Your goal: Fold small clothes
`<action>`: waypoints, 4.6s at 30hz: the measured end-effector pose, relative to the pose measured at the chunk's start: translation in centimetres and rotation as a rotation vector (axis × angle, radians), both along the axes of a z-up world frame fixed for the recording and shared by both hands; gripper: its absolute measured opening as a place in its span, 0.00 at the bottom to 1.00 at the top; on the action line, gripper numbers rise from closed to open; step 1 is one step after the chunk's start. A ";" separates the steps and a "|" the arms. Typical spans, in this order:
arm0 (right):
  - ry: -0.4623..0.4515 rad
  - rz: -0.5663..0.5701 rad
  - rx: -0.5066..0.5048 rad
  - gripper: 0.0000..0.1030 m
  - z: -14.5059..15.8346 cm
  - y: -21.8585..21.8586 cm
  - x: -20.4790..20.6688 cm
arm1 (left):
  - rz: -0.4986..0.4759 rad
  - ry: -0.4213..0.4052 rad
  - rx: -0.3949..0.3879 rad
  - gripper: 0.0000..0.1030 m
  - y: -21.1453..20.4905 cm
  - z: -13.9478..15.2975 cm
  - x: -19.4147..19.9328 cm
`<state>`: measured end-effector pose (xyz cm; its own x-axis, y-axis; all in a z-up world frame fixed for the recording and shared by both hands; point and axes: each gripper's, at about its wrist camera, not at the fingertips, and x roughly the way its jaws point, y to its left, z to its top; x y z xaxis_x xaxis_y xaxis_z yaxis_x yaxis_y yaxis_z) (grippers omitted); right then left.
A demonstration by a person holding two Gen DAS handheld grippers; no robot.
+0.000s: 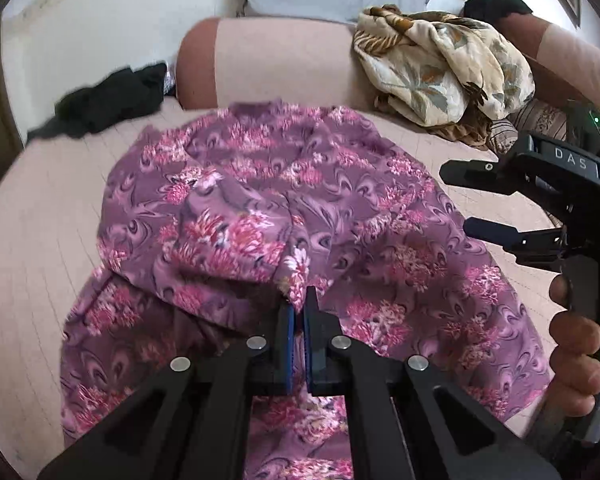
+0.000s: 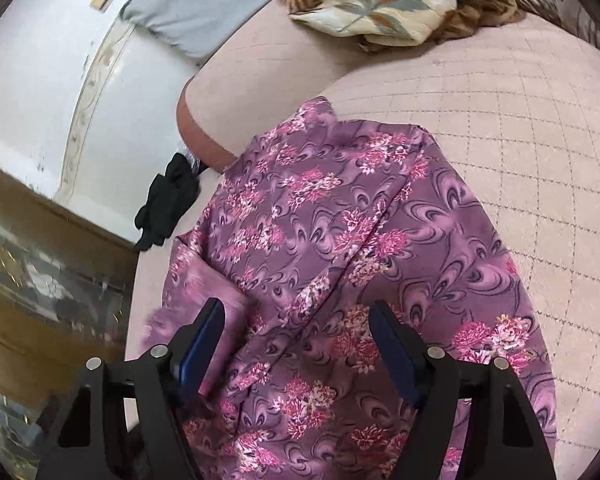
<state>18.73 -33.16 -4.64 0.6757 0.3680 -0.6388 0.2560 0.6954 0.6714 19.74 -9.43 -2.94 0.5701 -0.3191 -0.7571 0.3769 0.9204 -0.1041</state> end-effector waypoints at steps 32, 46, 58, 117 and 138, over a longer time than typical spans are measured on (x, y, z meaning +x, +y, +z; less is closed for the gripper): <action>0.223 0.548 -0.530 0.08 0.4 22.0 8.1 | 0.518 0.303 -0.141 0.67 17.9 0.8 6.1; 0.177 0.105 -0.315 0.08 -0.2 7.3 -7.0 | 0.468 0.246 -0.140 0.67 15.6 1.2 6.1; 0.245 0.258 -0.306 0.44 -3.3 8.3 0.7 | 0.427 0.228 -0.122 0.67 14.4 0.9 6.0; 0.026 0.122 -0.218 0.76 1.3 -7.5 18.8 | 0.392 0.061 0.026 0.76 13.8 3.6 25.9; 0.035 0.320 0.025 0.09 -1.3 6.7 2.1 | 0.061 0.163 -0.105 0.36 2.5 -3.5 2.1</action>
